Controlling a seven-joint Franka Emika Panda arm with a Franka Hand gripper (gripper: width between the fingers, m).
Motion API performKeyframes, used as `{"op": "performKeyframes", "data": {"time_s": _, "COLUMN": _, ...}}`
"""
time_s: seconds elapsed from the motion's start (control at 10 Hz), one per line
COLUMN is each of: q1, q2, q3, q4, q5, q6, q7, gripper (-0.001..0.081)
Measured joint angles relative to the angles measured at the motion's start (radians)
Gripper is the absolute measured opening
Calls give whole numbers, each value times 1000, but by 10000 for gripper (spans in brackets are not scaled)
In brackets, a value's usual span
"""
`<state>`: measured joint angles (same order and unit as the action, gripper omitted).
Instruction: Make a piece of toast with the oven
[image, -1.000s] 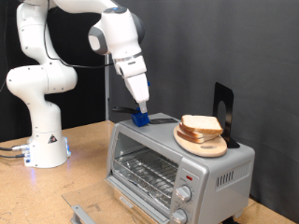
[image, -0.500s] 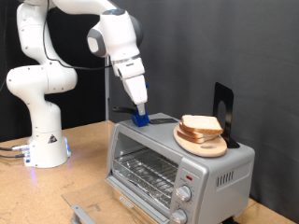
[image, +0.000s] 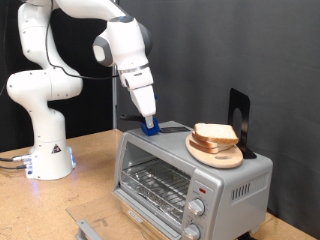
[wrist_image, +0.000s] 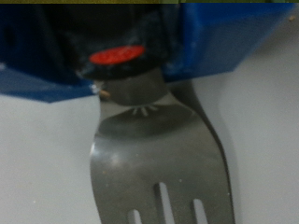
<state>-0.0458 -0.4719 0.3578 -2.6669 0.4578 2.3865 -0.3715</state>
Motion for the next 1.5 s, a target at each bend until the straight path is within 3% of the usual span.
{"op": "performKeyframes", "data": {"time_s": 1.5, "q1": 25, "q2": 29, "q3": 19, "q4": -14, "q5": 4, "q6": 16, "q7": -7, "gripper": 682}}
